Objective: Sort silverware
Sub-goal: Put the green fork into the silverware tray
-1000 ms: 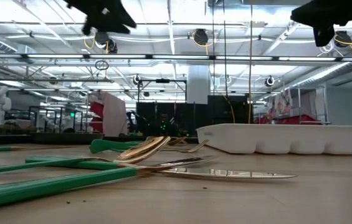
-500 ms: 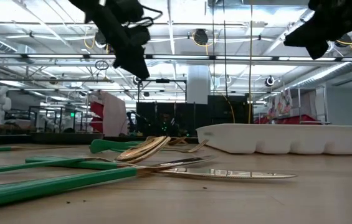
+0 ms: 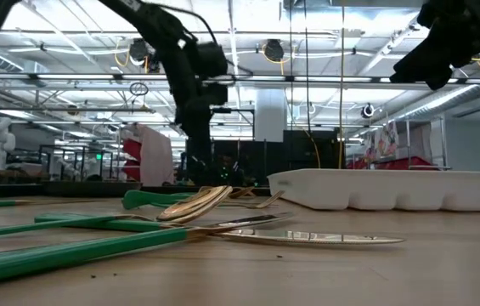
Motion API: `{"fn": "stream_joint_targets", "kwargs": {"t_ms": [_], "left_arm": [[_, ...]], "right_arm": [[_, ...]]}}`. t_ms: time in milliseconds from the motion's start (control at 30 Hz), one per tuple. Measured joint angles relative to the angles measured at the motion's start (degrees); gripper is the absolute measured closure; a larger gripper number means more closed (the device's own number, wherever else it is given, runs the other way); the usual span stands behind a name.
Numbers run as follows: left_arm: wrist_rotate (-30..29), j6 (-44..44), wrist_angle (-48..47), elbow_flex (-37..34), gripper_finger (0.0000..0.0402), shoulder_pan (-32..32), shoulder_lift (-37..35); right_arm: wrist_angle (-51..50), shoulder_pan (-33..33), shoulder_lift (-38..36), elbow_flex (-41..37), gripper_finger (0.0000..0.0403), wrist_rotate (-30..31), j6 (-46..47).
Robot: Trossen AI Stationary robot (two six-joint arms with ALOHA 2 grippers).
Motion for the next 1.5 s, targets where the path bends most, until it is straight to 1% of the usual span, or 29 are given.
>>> {"fn": "stream_joint_targets", "kwargs": {"t_ms": [200,433,633,900,1300,1400,1500], "left_arm": [[-0.96,-0.39,3.13,0.0,0.0205,0.53,4.69],[-2.29,-0.19,10.16,0.0,0.0204,0.78,7.08],[-1.13,-0.41,9.86,-0.02,0.0204,1.72,9.97],[-1.79,1.38,14.66,-0.02,0.0205,1.63,11.78],[-0.2,0.85,16.82,0.02,0.0206,2.02,15.62],[-0.11,0.93,16.73,0.19,0.0225,2.0,16.15],[-0.22,0.91,16.71,0.17,0.0276,1.9,16.18]], "right_arm": [[-0.7,0.0,0.01,0.0,0.0238,-0.02,0.01],[-0.67,0.0,0.02,0.0,0.0238,-0.11,1.08],[-0.66,0.0,0.02,0.0,0.0238,-0.24,1.55],[-0.7,-0.01,0.02,0.0,0.0238,-0.47,3.22],[-1.81,0.0,0.0,0.0,0.0238,-0.52,4.57],[-2.35,0.0,0.02,0.0,0.0238,-0.52,5.21],[-2.36,0.0,0.0,0.0,0.0238,-0.5,5.64]]}}
